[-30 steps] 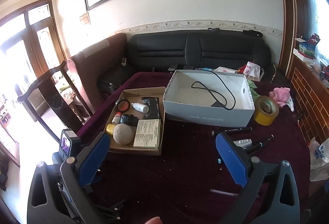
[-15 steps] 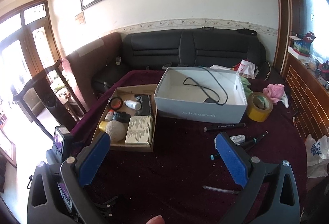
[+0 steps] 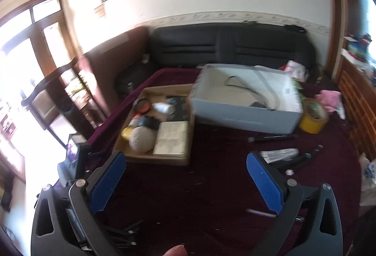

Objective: Organize objects
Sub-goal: 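Withdraw both open tools from the tray back over the table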

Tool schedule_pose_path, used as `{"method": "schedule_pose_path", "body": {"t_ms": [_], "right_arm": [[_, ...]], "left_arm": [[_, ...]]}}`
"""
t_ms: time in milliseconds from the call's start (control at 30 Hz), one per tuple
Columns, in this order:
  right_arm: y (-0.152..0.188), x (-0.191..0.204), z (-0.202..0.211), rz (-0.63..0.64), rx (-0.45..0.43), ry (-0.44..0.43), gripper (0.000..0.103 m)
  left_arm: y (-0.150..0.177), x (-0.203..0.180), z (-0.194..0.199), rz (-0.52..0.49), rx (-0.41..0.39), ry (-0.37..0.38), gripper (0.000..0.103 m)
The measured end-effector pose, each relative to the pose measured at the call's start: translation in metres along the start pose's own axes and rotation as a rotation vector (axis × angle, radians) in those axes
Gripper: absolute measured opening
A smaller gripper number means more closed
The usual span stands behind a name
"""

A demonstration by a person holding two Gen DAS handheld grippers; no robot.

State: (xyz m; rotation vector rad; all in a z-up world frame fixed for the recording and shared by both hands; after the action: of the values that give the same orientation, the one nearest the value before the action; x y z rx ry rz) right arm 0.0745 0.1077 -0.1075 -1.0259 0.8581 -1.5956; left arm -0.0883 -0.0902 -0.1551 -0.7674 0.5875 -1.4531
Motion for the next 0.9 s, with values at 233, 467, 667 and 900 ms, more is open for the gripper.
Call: {"method": "schedule_pose_path", "body": {"t_ms": [233,467,667,900], "right_arm": [[-0.003,-0.035,0.014,-0.087,-0.048,0.145,0.103],[0.042,-0.053,-0.003,-0.212,0.116,0.133,0.103],[0.054,-0.062,0.000,-0.211,0.152,0.171,0.103],[0.090,-0.106,-0.014,-0.272,0.268,0.228,0.103]], "left_arm": [[0.007,0.002,0.005,-0.002,-0.008,0.027,0.103],[0.017,-0.007,0.001,0.009,0.043,0.075,0.103],[0.039,-0.020,-0.010,-0.006,0.152,0.159,0.103],[0.071,-0.007,-0.040,-0.075,0.256,0.306,0.103]]}}
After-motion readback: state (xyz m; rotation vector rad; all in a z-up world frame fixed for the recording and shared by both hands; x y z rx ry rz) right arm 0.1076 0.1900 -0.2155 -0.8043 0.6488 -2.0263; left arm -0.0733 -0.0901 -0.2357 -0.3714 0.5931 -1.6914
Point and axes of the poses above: each gripper's, at about its wrist camera, not at the fingertips, and z roughly against the way its jaws point, x to its left, y to its underside, the point moved 8 cm from there along -z, roughly the way its jaws point, and after that the axes turned 4 degrees about z, right-handed, at the moved point
